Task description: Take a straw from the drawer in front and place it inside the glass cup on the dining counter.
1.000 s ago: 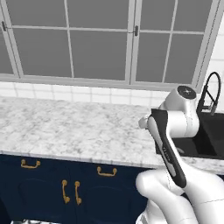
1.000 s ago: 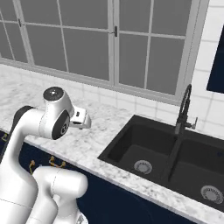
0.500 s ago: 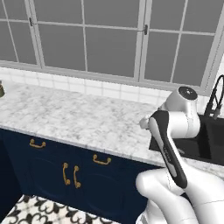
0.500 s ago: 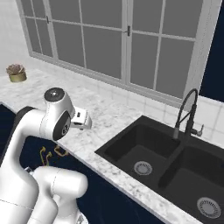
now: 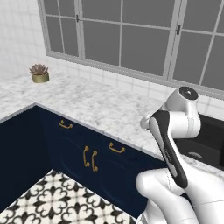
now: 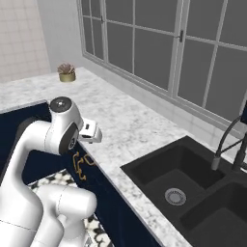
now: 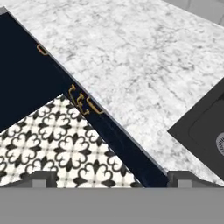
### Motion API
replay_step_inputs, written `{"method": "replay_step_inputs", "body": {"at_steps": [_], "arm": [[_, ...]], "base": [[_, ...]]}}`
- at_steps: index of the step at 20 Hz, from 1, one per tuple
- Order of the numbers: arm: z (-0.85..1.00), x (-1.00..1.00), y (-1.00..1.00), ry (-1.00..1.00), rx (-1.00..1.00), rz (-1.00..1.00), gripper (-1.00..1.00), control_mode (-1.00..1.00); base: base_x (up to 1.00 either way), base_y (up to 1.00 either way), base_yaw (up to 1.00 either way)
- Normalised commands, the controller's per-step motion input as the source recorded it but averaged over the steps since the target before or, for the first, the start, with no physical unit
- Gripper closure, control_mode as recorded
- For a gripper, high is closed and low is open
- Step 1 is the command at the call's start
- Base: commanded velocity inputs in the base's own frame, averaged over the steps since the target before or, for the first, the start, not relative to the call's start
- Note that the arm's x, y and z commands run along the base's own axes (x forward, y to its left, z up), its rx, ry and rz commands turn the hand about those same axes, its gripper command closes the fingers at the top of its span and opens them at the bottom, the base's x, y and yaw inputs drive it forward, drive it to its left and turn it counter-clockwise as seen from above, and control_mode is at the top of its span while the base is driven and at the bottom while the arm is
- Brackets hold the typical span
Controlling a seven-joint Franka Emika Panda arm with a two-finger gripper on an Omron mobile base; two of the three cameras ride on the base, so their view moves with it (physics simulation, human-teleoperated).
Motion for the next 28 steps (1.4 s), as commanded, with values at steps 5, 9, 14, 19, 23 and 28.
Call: {"method": "replay_step_inputs", "body": {"at_steps": [5,9,14,19,23,28], "arm": [[-0.1,-0.09,0.03,-0.01,0.0,0.23,-1.0,-1.0],[-0.12,-0.1,0.57,-0.1,-0.19,0.23,-1.0,-1.0],[-0.18,0.0,0.98,-0.12,-0.51,0.03,-1.0,-1.0],[-0.3,0.01,1.0,-0.02,-0.62,-0.03,-1.0,-1.0],[-0.35,0.24,0.83,-0.06,-0.5,-0.01,-1.0,-1.0],[-0.6,0.61,0.26,0.01,-0.27,-0.05,-1.0,-1.0]], "base": [[-0.1,-0.02,0.19],[0.0,0.0,0.0],[0.0,0.0,0.0],[0.0,0.0,0.0],[0.0,0.0,0.0],[0.0,0.0,0.0]]}}
